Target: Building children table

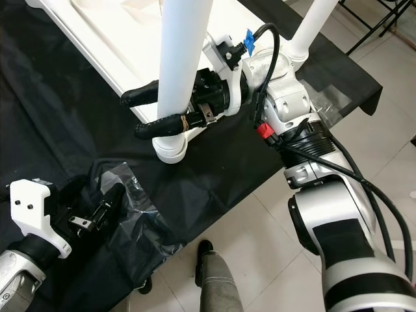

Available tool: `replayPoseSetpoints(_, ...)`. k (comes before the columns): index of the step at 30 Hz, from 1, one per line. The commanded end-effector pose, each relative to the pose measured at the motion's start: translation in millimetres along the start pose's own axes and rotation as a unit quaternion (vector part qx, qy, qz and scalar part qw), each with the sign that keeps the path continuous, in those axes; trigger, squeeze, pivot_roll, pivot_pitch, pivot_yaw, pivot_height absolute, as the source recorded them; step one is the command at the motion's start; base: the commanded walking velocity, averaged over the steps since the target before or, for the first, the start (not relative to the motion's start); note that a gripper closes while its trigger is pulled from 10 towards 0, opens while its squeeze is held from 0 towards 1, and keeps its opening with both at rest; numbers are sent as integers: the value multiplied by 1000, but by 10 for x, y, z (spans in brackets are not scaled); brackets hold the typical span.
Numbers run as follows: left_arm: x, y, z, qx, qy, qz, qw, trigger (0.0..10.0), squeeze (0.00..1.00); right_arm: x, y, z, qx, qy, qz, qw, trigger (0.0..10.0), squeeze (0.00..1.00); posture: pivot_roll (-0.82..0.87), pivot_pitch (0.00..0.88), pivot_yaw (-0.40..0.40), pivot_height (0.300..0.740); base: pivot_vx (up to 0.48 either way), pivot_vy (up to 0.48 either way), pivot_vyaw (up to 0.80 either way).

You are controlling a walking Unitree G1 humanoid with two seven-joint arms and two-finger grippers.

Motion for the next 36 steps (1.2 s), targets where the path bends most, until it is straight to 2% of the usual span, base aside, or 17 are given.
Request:
replayPoseSetpoints(1, -44, -12, -26, 0, 12, -3, 1000, 10000, 0, 15, 158, -137, 35, 12, 26, 999, 10000, 0, 4, 417, -61, 740, 0, 0, 0)
replayPoseSetpoints(9, -35, -10, -19, 0, 12, -4, 1000, 10000, 0, -25, 159, -142, 39, 21, 27, 999, 10000, 0, -6, 418, -65, 740, 0, 0, 0)
replayPoseSetpoints(19, -26, -10, -14, -3, 11, -3, 1000, 10000, 0, -134, 79, -122, 48, 30, 6, 998, 10000, 0, -13, 424, -66, 740, 0, 0, 0)
replayPoseSetpoints(29, -16, -7, -8, -2, 10, -4, 1000, 10000, 0, -146, 72, -124, 54, 29, 4, 998, 10000, 0, -18, 427, -66, 740, 0, 0, 0)
replayPoseSetpoints(36, -19, -6, -5, -2, 10, -3, 1000, 10000, 0, -107, 53, -278, 65, 53, -1, 997, 10000, 0, -21, 429, -64, 740, 0, 0, 0)
Point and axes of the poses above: a point about 5 cm out from each wrist's last joint towards the gripper, its own x axis pointing out of the wrist towards the gripper, its own z axis along the axis of the wrist's last joint, y = z × x, the point moved 6 cm from there along x, pointing out of the wrist towards the gripper, and after that the axes turned 13 degrees about -x, right-handed, at the moved point
